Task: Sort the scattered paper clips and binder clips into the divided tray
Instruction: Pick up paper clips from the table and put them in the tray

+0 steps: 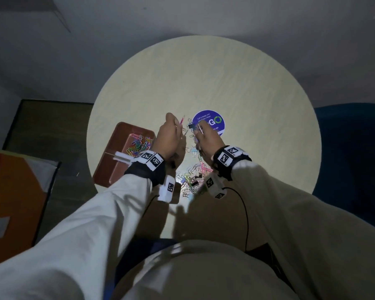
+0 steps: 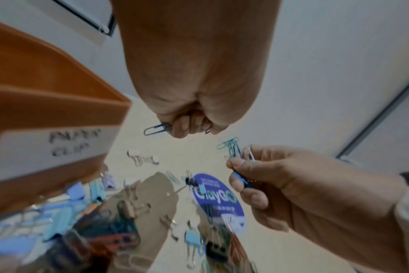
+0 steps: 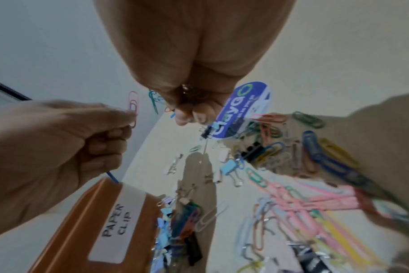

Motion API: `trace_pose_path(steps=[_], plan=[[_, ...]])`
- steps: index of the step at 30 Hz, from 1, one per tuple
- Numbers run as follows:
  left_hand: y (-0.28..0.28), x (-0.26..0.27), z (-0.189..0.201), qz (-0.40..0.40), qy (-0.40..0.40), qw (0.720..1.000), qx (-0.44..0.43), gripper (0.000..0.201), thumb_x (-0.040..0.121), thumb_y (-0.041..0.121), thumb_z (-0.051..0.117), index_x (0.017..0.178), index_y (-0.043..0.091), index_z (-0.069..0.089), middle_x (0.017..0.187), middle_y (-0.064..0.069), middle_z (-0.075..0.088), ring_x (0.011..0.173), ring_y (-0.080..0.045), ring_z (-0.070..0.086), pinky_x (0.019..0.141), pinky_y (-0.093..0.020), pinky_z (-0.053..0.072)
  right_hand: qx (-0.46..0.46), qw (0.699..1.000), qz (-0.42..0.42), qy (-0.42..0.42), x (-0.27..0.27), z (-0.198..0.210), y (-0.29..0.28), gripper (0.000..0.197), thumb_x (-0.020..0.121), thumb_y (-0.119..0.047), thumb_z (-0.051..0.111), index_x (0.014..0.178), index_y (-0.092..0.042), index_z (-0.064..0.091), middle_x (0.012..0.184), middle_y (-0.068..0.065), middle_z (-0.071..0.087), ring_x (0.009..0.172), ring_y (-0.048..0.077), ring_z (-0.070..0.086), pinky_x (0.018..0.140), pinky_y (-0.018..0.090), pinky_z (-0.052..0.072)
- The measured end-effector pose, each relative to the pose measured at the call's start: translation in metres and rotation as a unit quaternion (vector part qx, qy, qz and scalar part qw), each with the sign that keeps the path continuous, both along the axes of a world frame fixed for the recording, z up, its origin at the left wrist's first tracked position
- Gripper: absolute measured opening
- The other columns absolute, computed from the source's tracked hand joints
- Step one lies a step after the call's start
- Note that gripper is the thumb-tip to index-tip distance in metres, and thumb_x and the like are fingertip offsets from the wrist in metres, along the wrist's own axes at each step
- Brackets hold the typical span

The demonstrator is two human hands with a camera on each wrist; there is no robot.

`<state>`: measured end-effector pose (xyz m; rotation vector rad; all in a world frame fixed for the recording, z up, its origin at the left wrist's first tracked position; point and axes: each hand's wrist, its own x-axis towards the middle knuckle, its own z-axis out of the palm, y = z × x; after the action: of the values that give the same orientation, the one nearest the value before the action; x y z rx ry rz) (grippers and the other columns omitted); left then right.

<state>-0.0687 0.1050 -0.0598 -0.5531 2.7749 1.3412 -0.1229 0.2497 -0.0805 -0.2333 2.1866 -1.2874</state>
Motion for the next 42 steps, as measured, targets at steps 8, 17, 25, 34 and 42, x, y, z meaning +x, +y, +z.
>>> trace_pose_path(steps=[8,17,25,34,42], plan=[[-0.072,0.052,0.017,0.101,-0.119,0.987,-0.046,0.014,0.104,0.018,0.041,0.106,0.004,0.043,0.093,-0.016,0.059,0.077,-0.031,0.054,0.067,-0.033,0.036,0.009,0.993,0.108,0.055,0.034,0.035,-0.060,0.007,0.100,-0.016,0.045,0.094,-0.012,0.045,0.072,0.011,0.058,0.058,0.025,0.050,0.053,0.035,0.044],[-0.108,0.049,0.023,0.050,-0.217,0.969,-0.105,0.017,0.096,0.012,0.053,0.087,0.004,0.064,0.095,-0.017,0.067,0.090,-0.032,0.062,0.074,-0.031,0.041,0.126,0.961,0.203,0.137,0.054,0.044,-0.115,0.019,0.099,-0.013,0.049,0.108,0.004,0.050,0.100,0.027,0.064,0.090,0.040,0.061,0.065,0.033,0.038],[-0.123,0.060,0.021,0.108,-0.197,0.971,-0.075,0.022,0.093,0.003,0.047,0.100,0.008,0.068,0.116,-0.016,0.068,0.109,-0.035,0.060,0.094,-0.038,0.047,0.186,0.948,0.206,0.153,0.053,0.047,-0.146,0.018,0.097,-0.012,0.051,0.109,0.000,0.055,0.107,0.023,0.063,0.094,0.040,0.063,0.072,0.036,0.047],[-0.101,0.081,0.024,0.203,-0.074,0.959,-0.181,0.030,0.087,-0.002,0.050,0.113,0.008,0.064,0.112,-0.016,0.066,0.105,-0.035,0.060,0.085,-0.040,0.047,0.186,0.935,0.256,0.158,0.059,0.049,-0.151,0.031,0.094,-0.004,0.050,0.123,-0.001,0.059,0.122,0.019,0.064,0.112,0.034,0.060,0.090,0.037,0.049],[-0.060,0.097,0.027,0.193,0.022,0.964,-0.181,0.012,0.094,0.006,0.050,0.103,0.008,0.059,0.103,-0.013,0.063,0.092,-0.029,0.060,0.074,-0.040,0.049,0.068,0.964,0.188,0.174,0.049,0.043,-0.103,0.028,0.091,0.000,0.048,0.112,-0.009,0.064,0.108,0.011,0.069,0.093,0.025,0.065,0.074,0.023,0.043]])
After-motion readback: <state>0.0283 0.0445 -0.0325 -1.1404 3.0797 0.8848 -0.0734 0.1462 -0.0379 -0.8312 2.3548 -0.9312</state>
